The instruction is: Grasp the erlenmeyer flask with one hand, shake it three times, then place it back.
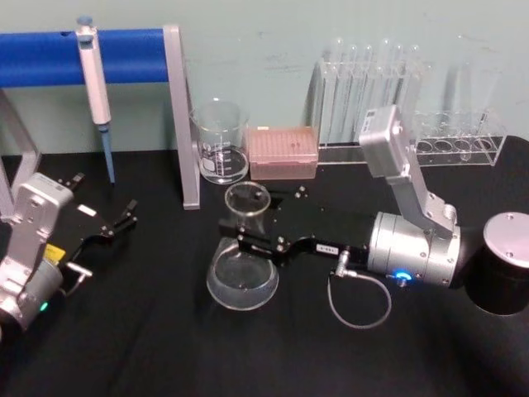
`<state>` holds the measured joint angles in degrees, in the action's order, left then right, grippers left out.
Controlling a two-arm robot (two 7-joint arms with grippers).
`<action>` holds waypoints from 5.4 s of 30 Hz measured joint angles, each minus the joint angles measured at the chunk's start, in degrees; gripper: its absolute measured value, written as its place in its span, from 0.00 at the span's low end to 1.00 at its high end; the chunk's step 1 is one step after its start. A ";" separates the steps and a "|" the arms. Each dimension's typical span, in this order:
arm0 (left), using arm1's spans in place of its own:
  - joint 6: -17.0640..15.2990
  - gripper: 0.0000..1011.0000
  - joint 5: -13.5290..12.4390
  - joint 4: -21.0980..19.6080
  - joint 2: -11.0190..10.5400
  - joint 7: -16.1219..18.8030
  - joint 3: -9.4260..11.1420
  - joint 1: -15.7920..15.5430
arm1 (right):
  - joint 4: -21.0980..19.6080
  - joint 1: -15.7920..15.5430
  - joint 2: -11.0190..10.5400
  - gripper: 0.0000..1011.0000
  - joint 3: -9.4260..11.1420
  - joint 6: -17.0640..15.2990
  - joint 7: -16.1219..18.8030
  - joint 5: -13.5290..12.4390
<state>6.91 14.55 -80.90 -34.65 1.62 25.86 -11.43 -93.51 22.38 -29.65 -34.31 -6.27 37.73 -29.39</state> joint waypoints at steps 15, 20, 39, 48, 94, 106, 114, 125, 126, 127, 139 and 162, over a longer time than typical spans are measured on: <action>0.00 0.99 0.00 0.00 0.00 0.00 0.00 0.00 | 0.07 1.19 -1.26 0.45 -2.27 1.47 2.26 -1.40; 0.00 0.99 0.00 0.00 0.00 0.00 0.00 0.00 | 0.84 1.55 -1.05 0.45 -2.27 1.58 1.02 -1.44; 0.00 0.99 0.00 0.00 0.00 0.00 0.00 0.00 | 4.32 0.48 1.54 0.45 2.89 1.87 -9.43 2.01; 0.00 0.99 0.00 0.00 0.00 0.00 0.00 0.00 | 6.02 -0.08 2.43 0.45 5.80 1.41 -12.95 3.69; 0.00 0.99 0.00 0.00 0.00 0.00 0.00 0.00 | 5.38 -2.45 5.89 0.45 10.59 -2.02 -12.31 6.26; 0.00 0.99 0.00 0.00 0.00 0.00 0.00 0.00 | 3.58 -2.11 4.51 0.45 6.57 -2.09 -6.92 4.06; 0.00 0.99 0.00 0.00 0.00 0.00 0.00 0.00 | 2.44 -1.56 3.20 0.45 3.74 -1.45 -3.88 2.81; 0.00 0.99 0.00 0.00 0.00 0.00 0.00 0.00 | 1.84 -0.41 1.75 0.45 0.81 0.27 -0.48 1.62; 0.00 0.99 0.00 0.00 0.00 0.00 0.00 0.01 | 1.80 -0.26 1.56 0.45 0.47 0.58 -0.05 1.46; 0.00 0.99 0.00 0.00 0.00 0.00 0.00 0.00 | 1.80 -0.26 1.56 0.45 0.47 0.58 -0.05 1.46; 0.00 0.99 0.00 0.00 0.00 0.00 0.00 0.00 | 1.97 1.34 0.15 0.45 -2.26 2.40 3.36 0.28; 0.00 0.99 0.00 0.00 0.00 0.00 0.00 0.00 | 4.48 1.38 1.50 0.45 0.26 1.84 -5.45 0.39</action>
<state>6.91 14.55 -80.90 -34.64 1.62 25.86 -11.43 -89.03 23.76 -28.16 -34.05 -4.43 32.28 -29.00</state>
